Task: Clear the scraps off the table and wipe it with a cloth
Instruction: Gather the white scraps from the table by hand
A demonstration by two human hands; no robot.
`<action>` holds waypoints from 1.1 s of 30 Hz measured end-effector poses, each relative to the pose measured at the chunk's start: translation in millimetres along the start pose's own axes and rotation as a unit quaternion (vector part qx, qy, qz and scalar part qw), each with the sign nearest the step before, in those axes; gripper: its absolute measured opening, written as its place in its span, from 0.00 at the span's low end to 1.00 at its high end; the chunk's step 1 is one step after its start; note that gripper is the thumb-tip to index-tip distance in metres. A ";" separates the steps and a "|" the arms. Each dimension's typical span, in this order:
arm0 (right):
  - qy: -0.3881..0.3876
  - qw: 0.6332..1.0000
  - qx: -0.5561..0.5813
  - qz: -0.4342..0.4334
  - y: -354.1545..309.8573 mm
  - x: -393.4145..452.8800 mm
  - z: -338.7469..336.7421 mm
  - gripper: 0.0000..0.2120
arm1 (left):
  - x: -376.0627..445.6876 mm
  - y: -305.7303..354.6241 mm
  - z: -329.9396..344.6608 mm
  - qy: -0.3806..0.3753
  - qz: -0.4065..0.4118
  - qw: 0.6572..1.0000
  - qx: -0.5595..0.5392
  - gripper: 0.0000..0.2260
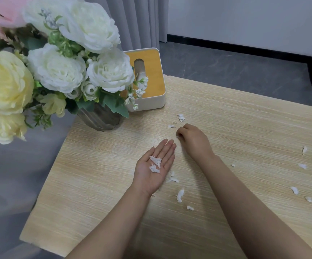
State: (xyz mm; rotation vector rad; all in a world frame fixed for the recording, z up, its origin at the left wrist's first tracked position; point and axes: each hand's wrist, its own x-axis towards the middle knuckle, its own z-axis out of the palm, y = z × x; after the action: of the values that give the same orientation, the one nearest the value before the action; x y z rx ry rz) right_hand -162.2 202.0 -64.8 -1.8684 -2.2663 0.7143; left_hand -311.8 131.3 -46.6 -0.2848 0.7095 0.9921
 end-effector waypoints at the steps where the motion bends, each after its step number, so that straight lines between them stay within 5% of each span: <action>1: 0.004 1.000 0.014 0.006 -0.9 -1.2 -1.2 0.08 | 0.6 0.7 0.2 0.002 0.003 1.000 -0.002 0.18; 8: 0.063 0.974 0.216 0.017 -39.0 -31.8 -33.4 0.03 | 3.4 0.6 6.4 0.029 0.013 0.999 -0.012 0.17; 13: -0.022 0.986 0.152 -0.060 -54.2 -55.0 -20.8 0.07 | 0.9 -1.4 12.5 0.031 -0.001 0.998 -0.048 0.17; 17: -0.017 0.985 0.133 -0.108 -53.1 -61.8 -16.2 0.11 | 2.2 0.5 9.6 0.026 -0.012 0.999 -0.026 0.17; 26: 0.090 0.976 0.190 0.057 -8.7 -28.5 -33.8 0.11 | 6.5 0.9 5.3 0.014 -0.021 1.000 -0.012 0.17; 33: 0.043 0.984 0.143 0.099 6.3 28.8 -20.5 0.26 | 6.8 3.0 4.8 -0.003 -0.015 1.000 -0.014 0.17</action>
State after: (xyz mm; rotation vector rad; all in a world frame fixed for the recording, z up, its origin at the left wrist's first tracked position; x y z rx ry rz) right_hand -155.4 236.0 -55.3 -1.9552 -1.8305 0.9118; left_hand -310.0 140.0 -47.3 -0.3169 0.6845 0.9746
